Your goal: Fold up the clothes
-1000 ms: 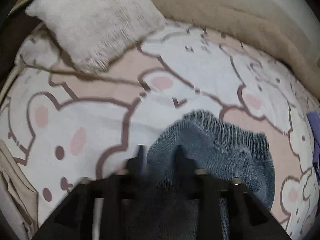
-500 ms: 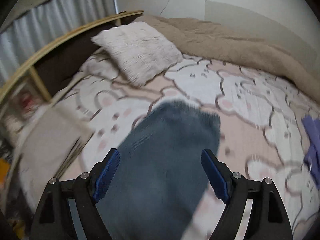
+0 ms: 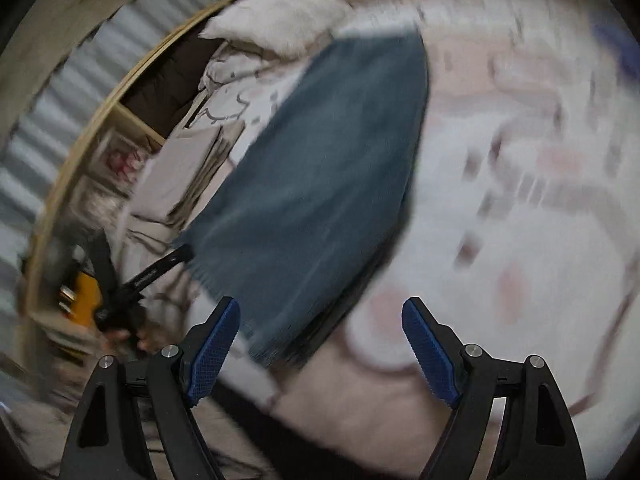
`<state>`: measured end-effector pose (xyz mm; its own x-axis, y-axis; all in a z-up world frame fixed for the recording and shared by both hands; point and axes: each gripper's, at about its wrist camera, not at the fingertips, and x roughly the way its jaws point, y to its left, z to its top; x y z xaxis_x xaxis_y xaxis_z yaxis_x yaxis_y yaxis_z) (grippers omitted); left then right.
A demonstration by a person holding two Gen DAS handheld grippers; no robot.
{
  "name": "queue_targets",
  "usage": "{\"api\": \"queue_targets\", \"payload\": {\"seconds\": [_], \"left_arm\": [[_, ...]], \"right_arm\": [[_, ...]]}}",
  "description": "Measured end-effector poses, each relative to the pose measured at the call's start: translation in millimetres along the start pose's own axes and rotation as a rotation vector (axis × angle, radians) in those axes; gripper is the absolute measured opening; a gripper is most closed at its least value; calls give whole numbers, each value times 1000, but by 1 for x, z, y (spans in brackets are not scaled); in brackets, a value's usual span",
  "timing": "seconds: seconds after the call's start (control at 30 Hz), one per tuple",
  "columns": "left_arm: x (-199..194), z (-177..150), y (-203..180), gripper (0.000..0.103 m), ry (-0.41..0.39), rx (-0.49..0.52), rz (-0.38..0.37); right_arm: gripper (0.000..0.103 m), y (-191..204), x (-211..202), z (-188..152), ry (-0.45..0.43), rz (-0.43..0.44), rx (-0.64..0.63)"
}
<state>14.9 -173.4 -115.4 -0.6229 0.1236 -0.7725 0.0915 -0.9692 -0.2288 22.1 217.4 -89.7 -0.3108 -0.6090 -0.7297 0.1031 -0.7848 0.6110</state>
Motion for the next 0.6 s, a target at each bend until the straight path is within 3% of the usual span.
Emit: {"api": "queue_targets", "payload": {"seconds": [0.1,0.2,0.27,0.33,0.43,0.6], "left_arm": [[-9,0,3,40,-18,8,19],[-14,3,4,40,-33,30,38],[-16,5,3,41,-48,51,57],[-17,6,1,49,-63,68,76],[-12,8,-2,50,-77,92,111],[8,8,-1,50,-35,90,134]], "right_arm": [[83,-19,23,-17,20,138,170],[83,-29,42,-23,40,175,258],[83,-32,52,-22,45,169,270],[83,-33,60,-23,54,164,279],[83,-30,67,-22,49,172,265],[83,-12,86,-16,80,168,196]]}}
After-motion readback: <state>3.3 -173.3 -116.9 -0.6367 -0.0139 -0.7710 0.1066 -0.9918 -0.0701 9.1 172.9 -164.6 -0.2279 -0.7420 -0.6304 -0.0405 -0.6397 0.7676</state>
